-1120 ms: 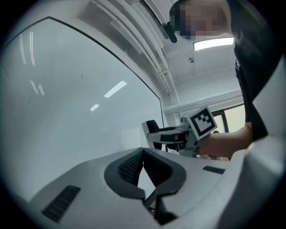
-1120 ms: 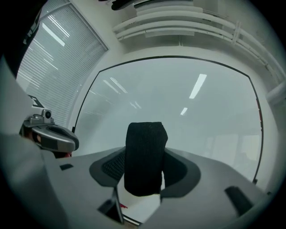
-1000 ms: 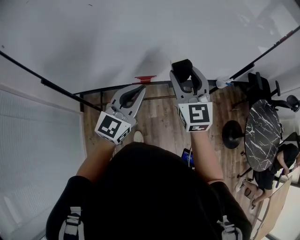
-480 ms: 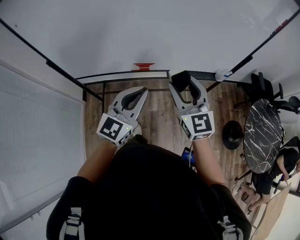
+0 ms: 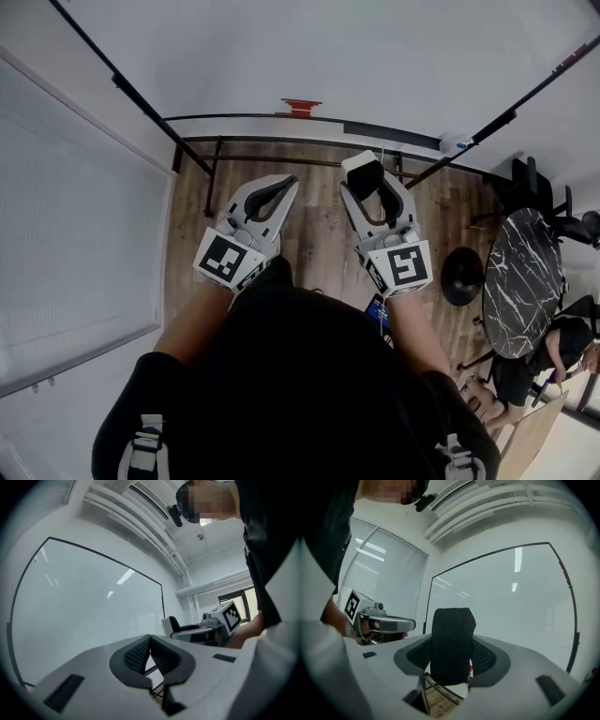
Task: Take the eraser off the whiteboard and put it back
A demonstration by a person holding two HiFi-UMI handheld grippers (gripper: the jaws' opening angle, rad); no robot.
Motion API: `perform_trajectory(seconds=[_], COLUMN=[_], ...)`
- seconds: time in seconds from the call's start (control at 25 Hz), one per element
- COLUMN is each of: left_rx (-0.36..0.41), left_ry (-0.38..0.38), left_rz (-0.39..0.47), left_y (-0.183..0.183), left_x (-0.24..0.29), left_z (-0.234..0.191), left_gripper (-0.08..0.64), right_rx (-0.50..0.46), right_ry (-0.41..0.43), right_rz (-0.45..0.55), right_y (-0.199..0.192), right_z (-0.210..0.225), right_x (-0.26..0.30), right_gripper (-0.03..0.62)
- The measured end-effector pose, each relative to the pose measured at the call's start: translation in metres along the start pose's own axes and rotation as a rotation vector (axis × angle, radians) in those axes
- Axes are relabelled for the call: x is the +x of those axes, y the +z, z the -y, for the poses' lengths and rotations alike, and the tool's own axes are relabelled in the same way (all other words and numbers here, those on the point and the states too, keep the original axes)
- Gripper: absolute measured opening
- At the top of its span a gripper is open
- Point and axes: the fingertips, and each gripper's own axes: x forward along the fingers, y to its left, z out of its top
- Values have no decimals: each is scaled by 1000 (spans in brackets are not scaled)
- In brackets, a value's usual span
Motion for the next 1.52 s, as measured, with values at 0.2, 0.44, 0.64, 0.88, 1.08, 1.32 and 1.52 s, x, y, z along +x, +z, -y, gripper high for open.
perform_trajectory(seconds=[0.2, 0.44, 0.64, 0.88, 1.08, 1.32, 1.52], left_rx=[-6, -12, -17, -9, -12, -8, -1], left_ry=[24, 21, -4, -52, -72, -86, -97], left_rz=[5, 4, -6, -7, -6, -9, -9], left_y=[-3, -9, -14, -11, -7, -5, -2], left_x=[-18, -34, -41, -40, -37, -35, -31], left_z=[19, 39, 47, 53, 51, 51, 57], left_gripper=[4, 3, 5, 3, 5, 5, 5], right_rx=[13, 21, 45, 54, 64, 74, 66], right_ry=[47, 95, 101, 104, 96, 112, 98], right_rz=[34, 66, 82, 95, 100, 133, 139], right_y=[1, 0, -1, 3, 4, 10, 9], right_z=[-22, -42, -48, -51, -50, -55, -52], right_x=[-23, -44, -52, -56, -56, -54, -61], right_gripper=[224, 224, 224, 225, 225, 225, 225])
